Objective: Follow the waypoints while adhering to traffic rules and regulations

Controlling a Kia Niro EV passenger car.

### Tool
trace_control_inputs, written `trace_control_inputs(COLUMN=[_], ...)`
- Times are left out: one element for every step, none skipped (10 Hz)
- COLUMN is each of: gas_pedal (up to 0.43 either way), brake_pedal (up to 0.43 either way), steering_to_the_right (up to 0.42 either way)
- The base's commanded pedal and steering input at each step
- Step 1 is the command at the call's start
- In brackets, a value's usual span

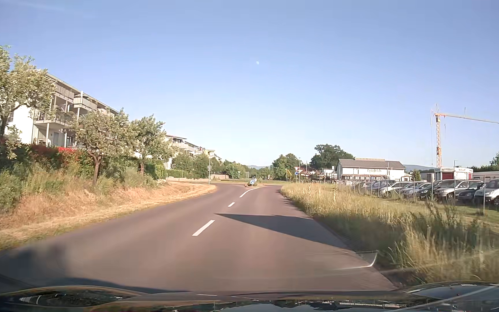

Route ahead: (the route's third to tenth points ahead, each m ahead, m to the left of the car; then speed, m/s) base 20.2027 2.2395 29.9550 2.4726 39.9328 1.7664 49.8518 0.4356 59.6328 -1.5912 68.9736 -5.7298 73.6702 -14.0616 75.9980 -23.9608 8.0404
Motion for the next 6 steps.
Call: trace_control_inputs(gas_pedal=[0.079, 0.079, 0.079, 0.079, 0.079, 0.079], brake_pedal=[0.0, 0.0, 0.0, 0.0, 0.0, 0.0], steering_to_the_right=[0.002, 0.003, 0.004, 0.004, 0.003, 0.004])
